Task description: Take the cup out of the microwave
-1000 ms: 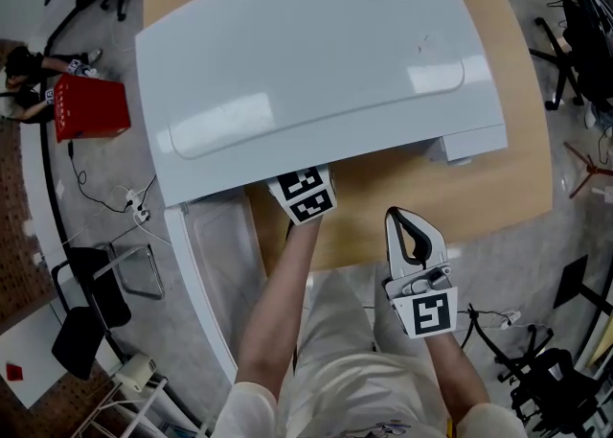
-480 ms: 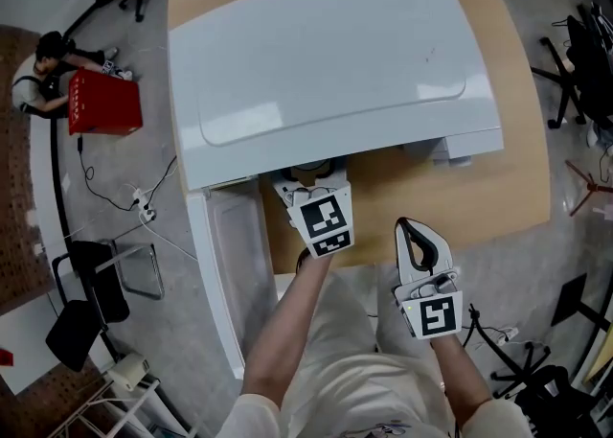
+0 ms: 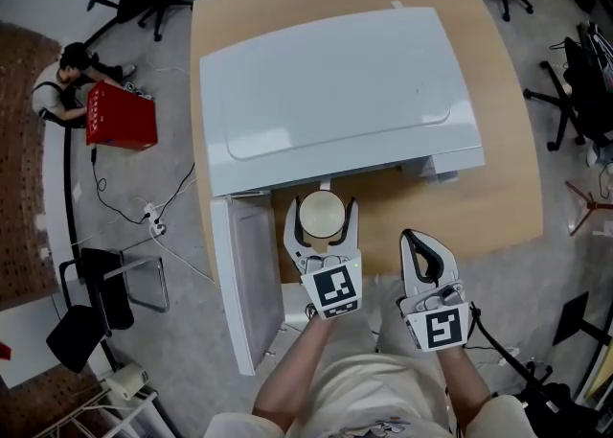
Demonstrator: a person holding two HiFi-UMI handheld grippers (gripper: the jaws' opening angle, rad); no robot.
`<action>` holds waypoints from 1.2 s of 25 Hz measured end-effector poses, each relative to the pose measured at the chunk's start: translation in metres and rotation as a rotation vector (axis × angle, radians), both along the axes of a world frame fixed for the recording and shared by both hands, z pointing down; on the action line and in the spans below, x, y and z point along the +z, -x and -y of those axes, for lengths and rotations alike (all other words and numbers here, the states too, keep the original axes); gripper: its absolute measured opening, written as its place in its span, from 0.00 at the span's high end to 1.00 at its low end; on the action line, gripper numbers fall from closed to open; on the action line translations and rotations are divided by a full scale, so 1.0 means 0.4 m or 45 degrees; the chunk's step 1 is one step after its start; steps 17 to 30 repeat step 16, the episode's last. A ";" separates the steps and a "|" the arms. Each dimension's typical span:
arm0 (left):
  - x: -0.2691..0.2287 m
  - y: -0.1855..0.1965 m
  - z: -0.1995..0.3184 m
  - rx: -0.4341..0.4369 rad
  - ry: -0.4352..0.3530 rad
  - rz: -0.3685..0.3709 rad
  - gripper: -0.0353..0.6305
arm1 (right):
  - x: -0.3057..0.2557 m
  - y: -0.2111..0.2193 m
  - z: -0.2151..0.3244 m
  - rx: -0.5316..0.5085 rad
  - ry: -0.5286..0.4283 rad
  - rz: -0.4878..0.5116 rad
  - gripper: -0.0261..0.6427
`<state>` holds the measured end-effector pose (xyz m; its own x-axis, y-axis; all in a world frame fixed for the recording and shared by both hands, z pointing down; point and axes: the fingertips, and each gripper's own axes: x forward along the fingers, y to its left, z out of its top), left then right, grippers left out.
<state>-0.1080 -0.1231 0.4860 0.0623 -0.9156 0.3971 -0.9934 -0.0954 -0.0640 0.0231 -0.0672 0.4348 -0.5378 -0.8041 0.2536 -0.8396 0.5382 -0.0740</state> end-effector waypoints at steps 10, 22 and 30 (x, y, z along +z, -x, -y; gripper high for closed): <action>-0.127 -0.028 -0.165 0.070 0.024 0.020 0.35 | -0.111 -0.001 0.017 -0.004 -0.124 0.082 0.95; -0.172 -0.024 -0.269 0.098 0.078 0.023 0.35 | -0.168 -0.012 -0.015 -0.012 -0.138 0.080 0.95; -0.172 -0.024 -0.269 0.098 0.078 0.023 0.35 | -0.168 -0.012 -0.015 -0.012 -0.138 0.080 0.95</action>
